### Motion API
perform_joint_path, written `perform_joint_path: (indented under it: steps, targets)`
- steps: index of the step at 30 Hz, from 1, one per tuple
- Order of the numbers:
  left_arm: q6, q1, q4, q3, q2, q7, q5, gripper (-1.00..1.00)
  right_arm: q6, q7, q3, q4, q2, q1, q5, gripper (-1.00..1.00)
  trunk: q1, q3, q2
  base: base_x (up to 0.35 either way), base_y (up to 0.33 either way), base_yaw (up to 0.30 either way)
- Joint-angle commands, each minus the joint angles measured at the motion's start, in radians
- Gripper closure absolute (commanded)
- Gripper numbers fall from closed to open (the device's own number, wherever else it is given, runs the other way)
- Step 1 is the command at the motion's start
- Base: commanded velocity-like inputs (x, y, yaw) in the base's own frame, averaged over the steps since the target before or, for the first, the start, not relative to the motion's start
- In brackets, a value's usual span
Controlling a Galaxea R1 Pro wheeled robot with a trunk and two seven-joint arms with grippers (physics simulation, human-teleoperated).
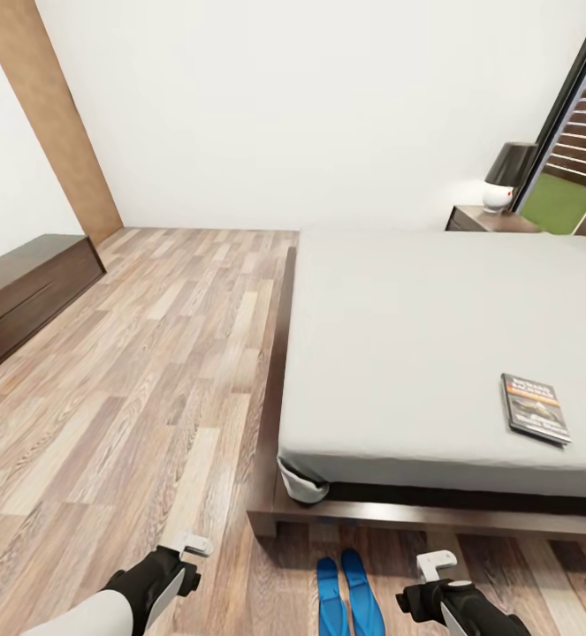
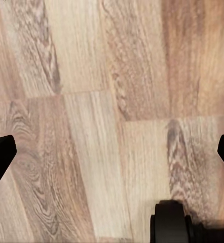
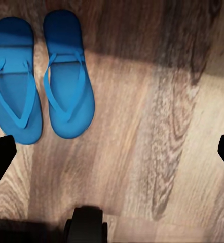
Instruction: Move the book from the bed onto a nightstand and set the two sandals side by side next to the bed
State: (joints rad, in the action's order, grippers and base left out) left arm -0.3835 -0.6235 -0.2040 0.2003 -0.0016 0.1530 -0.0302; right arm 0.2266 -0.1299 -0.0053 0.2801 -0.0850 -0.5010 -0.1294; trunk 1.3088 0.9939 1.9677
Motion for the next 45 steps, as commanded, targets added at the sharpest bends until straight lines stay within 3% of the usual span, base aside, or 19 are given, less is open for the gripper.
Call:
perform_joint_path:
  steps: [1,15,45]
  targets:
    - [-0.002,0.0,0.001,0.004,0.0,0.002,-0.002,-1.0,0.006,-0.005,-0.001,0.002,-0.001,0.001,-0.01,-1.0,-0.004,-0.003,-0.007,0.0,0.0,0.0]
    - [0.06,0.02,0.011,0.004,0.0,0.0,-0.001,-1.0,0.004,-0.006,-0.001,0.0,-0.001,0.011,-0.011,-1.0,-0.058,-0.046,-0.105,0.0,0.0,0.0]
    - [0.115,0.053,0.011,0.003,0.0,-0.002,0.002,-1.0,0.003,-0.007,0.001,-0.001,0.001,0.013,-0.013,-1.0,-0.173,-0.14,-0.315,0.0,0.0,-0.056]
